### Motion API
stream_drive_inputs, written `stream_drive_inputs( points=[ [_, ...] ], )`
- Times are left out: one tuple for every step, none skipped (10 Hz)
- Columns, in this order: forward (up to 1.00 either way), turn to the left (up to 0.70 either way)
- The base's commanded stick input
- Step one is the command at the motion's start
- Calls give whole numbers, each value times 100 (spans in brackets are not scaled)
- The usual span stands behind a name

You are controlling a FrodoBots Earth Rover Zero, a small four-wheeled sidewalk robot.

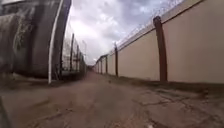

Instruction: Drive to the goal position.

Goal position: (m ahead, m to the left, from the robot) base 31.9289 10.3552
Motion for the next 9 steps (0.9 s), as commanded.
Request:
stream_drive_inputs(
  points=[
    [70,0],
    [70,28],
    [70,28],
    [70,0],
    [70,0],
    [70,0],
    [70,28],
    [70,28],
    [70,0]
  ],
)
